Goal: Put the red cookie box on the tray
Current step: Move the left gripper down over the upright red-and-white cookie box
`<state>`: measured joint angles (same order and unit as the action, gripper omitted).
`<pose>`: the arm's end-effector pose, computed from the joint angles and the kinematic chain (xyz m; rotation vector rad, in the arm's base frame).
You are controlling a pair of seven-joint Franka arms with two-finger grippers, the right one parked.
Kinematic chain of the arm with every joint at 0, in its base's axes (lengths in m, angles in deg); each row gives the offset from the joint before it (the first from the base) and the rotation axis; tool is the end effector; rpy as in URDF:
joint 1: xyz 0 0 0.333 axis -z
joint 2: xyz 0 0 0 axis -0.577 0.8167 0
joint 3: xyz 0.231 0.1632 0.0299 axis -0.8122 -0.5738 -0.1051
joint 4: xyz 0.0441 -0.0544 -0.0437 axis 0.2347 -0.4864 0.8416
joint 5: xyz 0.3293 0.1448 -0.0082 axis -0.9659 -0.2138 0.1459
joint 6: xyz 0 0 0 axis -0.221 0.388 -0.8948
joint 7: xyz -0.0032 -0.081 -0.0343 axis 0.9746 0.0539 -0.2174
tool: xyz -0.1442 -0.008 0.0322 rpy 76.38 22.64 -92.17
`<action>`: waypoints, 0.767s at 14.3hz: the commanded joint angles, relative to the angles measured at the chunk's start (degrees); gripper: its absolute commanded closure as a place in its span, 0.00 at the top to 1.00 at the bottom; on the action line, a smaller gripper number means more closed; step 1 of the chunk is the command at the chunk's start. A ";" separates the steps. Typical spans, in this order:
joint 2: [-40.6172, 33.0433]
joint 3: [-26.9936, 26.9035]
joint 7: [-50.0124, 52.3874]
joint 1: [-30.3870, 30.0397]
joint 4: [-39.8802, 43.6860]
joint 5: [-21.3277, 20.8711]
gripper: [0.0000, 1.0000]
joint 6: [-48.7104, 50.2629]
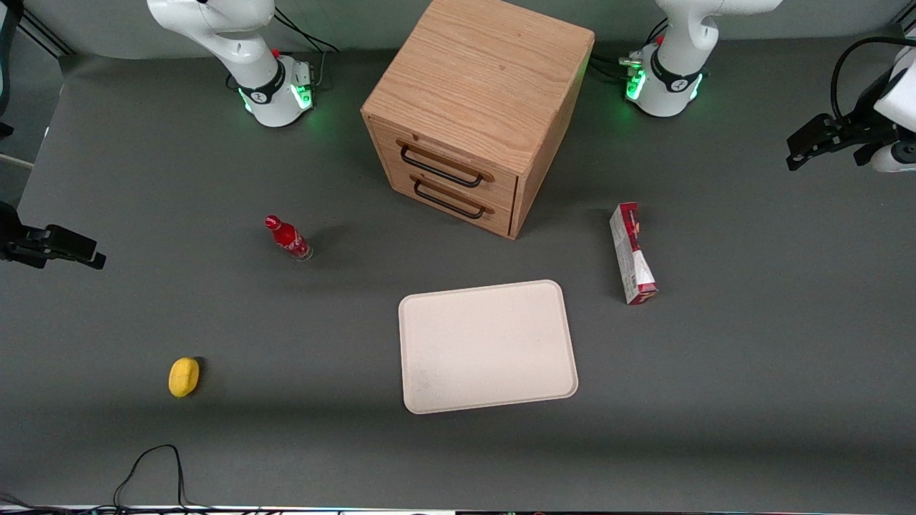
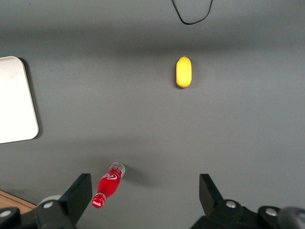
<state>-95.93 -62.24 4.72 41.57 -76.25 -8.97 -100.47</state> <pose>0.4599 -0.0061 0.5542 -3.1123 -0.0641 0.0195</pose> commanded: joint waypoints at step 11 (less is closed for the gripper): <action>2.46 9.25 8.87 0.00 -16.09 3.92 1.00 -17.29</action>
<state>-93.35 -55.16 9.77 41.62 -85.35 -5.42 -109.91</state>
